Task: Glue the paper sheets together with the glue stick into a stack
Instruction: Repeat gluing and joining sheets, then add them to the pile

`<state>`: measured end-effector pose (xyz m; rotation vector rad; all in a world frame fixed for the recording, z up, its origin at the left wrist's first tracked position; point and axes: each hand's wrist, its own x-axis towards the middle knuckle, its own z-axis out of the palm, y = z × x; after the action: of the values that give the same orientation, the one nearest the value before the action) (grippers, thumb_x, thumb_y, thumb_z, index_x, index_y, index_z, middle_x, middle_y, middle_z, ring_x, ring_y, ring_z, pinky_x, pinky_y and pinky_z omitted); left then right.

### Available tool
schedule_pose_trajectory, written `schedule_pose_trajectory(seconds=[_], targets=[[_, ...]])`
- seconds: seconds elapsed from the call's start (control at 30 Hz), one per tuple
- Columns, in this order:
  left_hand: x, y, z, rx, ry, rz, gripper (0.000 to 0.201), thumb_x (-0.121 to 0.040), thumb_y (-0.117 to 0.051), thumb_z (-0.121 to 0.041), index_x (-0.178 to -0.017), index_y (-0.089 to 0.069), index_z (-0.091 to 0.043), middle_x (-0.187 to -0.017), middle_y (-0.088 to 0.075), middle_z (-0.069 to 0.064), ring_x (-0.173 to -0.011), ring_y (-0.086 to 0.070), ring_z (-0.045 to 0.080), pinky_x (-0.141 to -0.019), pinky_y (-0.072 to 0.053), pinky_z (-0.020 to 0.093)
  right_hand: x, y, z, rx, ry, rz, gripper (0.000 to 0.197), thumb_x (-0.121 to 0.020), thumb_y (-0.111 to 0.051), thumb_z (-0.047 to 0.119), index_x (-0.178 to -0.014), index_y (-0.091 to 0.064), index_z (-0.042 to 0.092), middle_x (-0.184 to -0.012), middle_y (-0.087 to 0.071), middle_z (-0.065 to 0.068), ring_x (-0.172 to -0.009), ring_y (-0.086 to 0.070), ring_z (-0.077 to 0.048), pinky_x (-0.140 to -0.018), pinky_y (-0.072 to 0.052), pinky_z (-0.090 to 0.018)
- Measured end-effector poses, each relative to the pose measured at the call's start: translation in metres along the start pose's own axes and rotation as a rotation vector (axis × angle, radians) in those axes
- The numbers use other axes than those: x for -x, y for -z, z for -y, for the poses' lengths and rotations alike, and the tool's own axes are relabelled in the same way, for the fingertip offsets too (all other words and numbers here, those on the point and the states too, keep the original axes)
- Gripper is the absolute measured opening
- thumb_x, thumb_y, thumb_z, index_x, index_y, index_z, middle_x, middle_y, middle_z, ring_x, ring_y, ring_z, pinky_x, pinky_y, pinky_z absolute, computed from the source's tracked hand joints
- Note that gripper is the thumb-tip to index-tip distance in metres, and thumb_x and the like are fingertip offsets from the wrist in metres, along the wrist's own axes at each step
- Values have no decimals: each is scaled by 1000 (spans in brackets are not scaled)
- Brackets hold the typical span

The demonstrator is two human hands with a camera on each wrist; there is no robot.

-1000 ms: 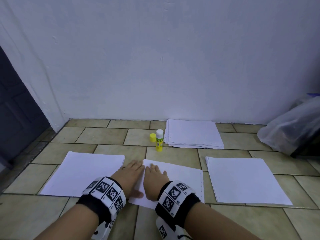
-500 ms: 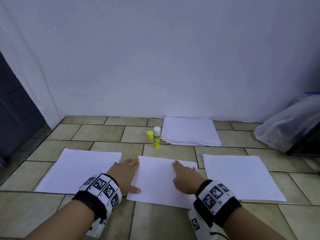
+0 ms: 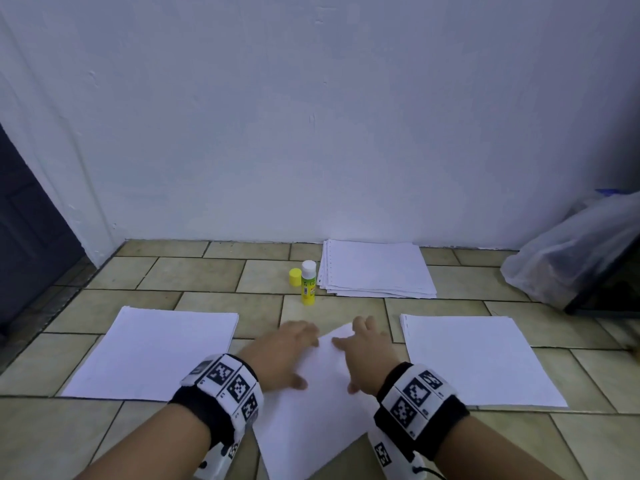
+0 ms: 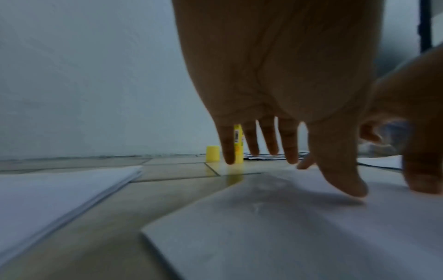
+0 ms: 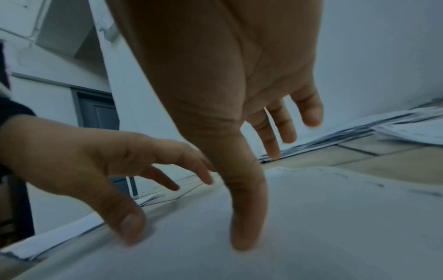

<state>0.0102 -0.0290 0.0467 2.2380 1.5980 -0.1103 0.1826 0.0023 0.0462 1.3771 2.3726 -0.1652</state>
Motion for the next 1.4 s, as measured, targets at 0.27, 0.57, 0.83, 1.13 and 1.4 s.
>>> schedule_pose_trajectory(seconds=[0.27,0.57,0.83,1.13,1.4], targets=[[-4,0,-8,-182,133,-28,36,-91,-59,-36,-121,-56,-15,-123,-52,3,-112,-51,20,-92,-41,31,-16,-4,35,-199,45,6,46,-94,-45,13,-139,-35,13,-143,-32,-15,-131,-33,-30,-102,-37,-45],[4,-9,7,-99,146,40,80,-93,-55,-46,-153,-13,-14,-161,-9,-2,-145,-20,16,-115,-25,33,-18,3,33,-276,123,84,69,-95,-42,8,-152,-4,8,-161,1,-4,-148,-5,-17,-119,-6,-44],[3,-8,8,-153,148,80,80,-93,-52,-50,-153,-12,-15,-161,-6,-3,-146,-15,14,-115,-26,36,11,-9,-29,-378,42,72,63,-97,-40,19,-153,-12,18,-160,-11,3,-142,-26,-19,-113,-22,-29],[1,4,-3,-266,245,121,73,-81,-61,-63,-131,-40,-15,-127,-50,5,-117,-48,23,-97,-38,36,25,-6,-8,-224,-29,-35,75,-79,-63,59,-134,-44,12,-136,-35,-10,-129,-31,-28,-99,-40,-38],[12,7,12,-167,195,111,74,-82,-67,-52,-140,-36,-19,-137,-37,2,-127,-36,18,-98,-37,31,20,-14,-3,-157,104,3,97,-71,-77,48,-148,-24,23,-145,-29,-9,-131,-32,-28,-104,-36,-42]])
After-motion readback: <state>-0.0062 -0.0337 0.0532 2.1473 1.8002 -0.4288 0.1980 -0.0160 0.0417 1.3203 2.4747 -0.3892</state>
